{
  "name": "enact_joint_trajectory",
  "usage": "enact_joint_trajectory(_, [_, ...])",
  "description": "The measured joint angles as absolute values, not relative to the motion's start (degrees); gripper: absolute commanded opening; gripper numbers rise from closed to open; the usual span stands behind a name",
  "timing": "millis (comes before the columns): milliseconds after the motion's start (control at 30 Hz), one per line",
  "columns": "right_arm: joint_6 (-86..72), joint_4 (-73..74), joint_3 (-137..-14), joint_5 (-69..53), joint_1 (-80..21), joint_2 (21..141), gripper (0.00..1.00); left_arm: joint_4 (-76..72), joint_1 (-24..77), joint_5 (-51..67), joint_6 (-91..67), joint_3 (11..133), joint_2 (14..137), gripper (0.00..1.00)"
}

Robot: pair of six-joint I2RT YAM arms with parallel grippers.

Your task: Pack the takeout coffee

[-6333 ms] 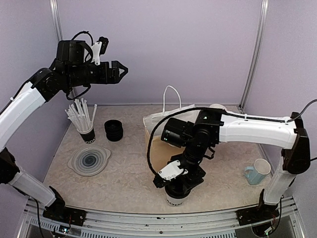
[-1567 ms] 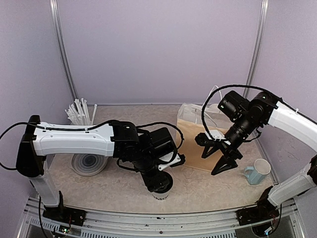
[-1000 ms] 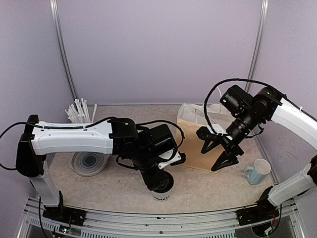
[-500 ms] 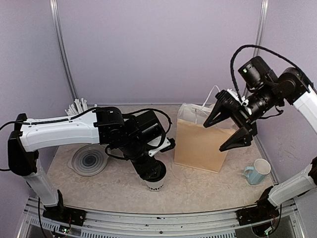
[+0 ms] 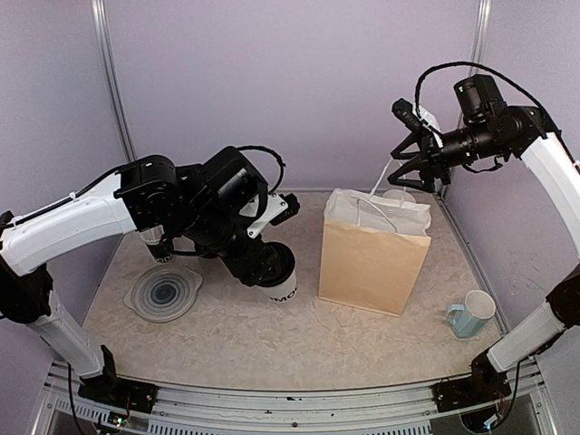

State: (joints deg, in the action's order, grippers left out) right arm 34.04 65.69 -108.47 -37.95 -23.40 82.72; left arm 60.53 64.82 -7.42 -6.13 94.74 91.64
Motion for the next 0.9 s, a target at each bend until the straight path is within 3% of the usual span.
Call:
enact_joint_trajectory(267, [31.7, 62.5, -101.4, -27.8, -17.9, 84.2, 0.76, 60.9, 61.4, -11.4, -4.7, 97.9, 87.6, 0.62])
enact_joint_trajectory(667, [33.7, 64.2, -96.5, -25.8, -17.9, 87.0, 0.62, 61.1, 59.9, -12.5, -1.3, 103.2, 87.8, 0.62])
enact_joint_trajectory(733, [34.1, 64.2, -96.5, -25.5, -17.9, 87.4, 0.51, 61.3, 59.9, -12.5, -0.4, 105.6, 88.2, 0.62])
enact_joint_trajectory(833, [35.0, 64.3, -96.5, -25.2, -17.9, 88.2, 0.24, 61.5, 59.9, -12.8, 0.6, 108.6, 89.2, 0.62])
enact_joint_trajectory(900, [36.0, 64.6, -96.5, -25.3, -17.9, 88.8, 0.19, 61.5, 59.9, -13.2, 1.4, 110.1, 89.8, 0.61])
